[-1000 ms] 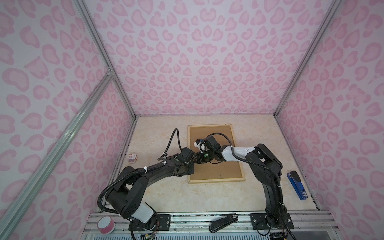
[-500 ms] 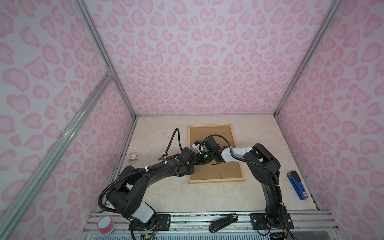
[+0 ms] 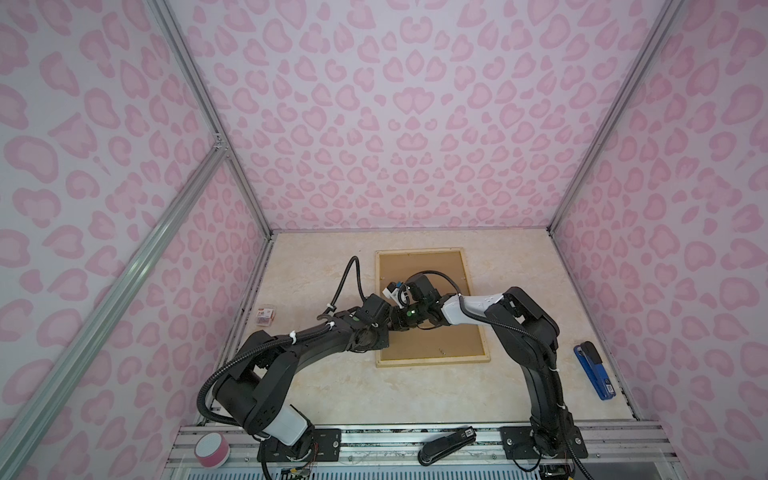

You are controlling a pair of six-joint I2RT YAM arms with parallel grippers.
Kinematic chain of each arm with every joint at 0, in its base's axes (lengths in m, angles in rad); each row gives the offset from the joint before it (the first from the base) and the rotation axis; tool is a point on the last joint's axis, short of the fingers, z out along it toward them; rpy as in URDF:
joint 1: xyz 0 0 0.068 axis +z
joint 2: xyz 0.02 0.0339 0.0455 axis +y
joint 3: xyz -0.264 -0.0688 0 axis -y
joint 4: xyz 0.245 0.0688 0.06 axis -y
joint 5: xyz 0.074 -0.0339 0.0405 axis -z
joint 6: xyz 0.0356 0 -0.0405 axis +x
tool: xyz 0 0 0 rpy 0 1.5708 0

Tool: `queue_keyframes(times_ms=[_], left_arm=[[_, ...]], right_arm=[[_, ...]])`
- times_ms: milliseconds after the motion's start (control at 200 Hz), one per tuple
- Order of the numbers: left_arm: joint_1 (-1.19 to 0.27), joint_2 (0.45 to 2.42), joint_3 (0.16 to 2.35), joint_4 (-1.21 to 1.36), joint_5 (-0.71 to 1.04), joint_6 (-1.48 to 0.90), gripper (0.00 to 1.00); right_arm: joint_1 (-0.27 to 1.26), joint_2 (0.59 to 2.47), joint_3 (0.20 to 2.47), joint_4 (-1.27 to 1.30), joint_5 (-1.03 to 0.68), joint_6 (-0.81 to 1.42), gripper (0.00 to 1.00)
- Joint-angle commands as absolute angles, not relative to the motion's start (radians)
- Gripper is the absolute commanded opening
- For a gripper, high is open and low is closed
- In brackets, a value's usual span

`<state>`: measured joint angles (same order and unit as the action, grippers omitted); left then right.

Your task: Put the photo into the frame

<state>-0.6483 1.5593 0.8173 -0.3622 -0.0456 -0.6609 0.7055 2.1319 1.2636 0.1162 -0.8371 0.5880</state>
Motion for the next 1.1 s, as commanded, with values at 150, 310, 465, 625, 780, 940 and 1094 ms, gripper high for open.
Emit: queue_keyframes(times_ms=[150, 310, 465, 625, 780, 940, 1094], left_arm=[[-0.647, 1.577, 0.811, -0.379, -0.084, -0.637, 0.13], [-0.647, 1.58, 0.812, -0.377, -0.084, -0.638, 0.13], [-0.647, 1.58, 0.813, -0.377, -0.082, -0.635, 0.13], [-0.647, 1.576, 0.815, -0.38, -0.083, -0.635, 0.13], [-0.647, 1.572, 0.815, -0.382, -0.08, -0.635, 0.13], [-0.647, 1.568, 0.813, -0.385, -0.082, -0.634, 0.13], [-0.647, 1.567, 0.814, -0.387, -0.083, -0.634, 0.13]], right_arm=[[0.698, 2.117, 1.238, 0.096, -0.813, 0.56, 0.29], [0.703, 2.094, 1.198, 0.103, -0.806, 0.558, 0.29], [0.712, 2.083, 1.167, 0.111, -0.802, 0.562, 0.29], [0.729, 2.089, 1.16, 0.132, -0.796, 0.578, 0.29], [0.728, 2.101, 1.169, 0.147, -0.776, 0.594, 0.29], [0.729, 2.115, 1.182, 0.143, -0.764, 0.595, 0.29], [0.729, 2.12, 1.184, 0.144, -0.765, 0.596, 0.29]])
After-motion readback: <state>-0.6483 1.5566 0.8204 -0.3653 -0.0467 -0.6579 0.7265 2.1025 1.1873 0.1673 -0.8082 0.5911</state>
